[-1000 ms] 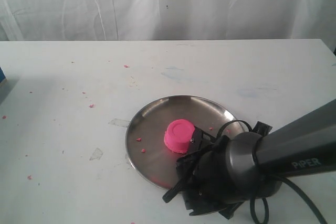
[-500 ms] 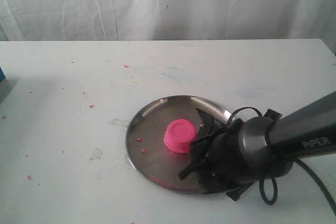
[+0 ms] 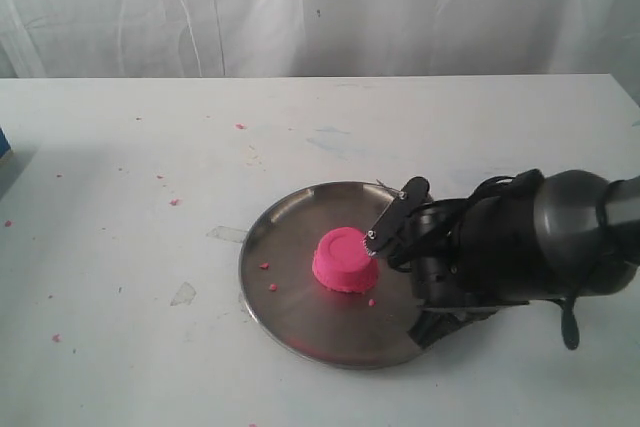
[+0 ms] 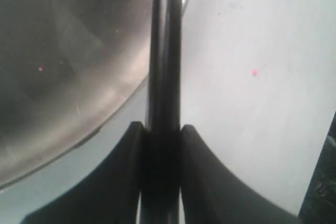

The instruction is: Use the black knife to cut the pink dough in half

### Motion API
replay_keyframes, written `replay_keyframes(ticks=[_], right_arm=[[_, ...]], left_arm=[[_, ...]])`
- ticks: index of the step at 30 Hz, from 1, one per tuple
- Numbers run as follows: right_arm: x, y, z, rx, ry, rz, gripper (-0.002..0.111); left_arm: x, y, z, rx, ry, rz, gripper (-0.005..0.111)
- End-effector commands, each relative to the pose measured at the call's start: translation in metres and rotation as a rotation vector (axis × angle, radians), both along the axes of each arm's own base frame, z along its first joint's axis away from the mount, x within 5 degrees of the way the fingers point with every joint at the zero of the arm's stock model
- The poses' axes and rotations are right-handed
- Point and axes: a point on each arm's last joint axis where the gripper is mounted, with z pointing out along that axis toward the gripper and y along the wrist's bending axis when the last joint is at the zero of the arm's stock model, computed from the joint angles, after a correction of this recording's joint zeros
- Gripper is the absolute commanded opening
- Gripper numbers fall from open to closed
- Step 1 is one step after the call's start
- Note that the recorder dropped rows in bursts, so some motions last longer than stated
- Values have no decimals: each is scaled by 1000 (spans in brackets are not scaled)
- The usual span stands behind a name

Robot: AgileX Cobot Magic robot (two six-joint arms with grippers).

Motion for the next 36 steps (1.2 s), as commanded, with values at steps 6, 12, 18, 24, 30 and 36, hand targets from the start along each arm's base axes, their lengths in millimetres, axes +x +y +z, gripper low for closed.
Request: replay_keyframes(ticks=[6,12,18,24,30,36], right_arm=[[10,-15,7,251,79,-76,0],[17,-24,10,334,77,-120,0],[12,-25,37,400,29,-74,0],[3,-35,74,476,-34,-32,0],[-5,-53,94,543,5,-1,0],[-11,-54,85,686,212,16,0]], left_arm=[[0,0,-1,-9,0,4,0],[0,0,-1,-9,0,4,0],[0,0,-1,-9,0,4,0],[0,0,-1,-9,0,4,0],[0,0,-1,-9,0,4,0],[0,0,-1,-9,0,4,0]])
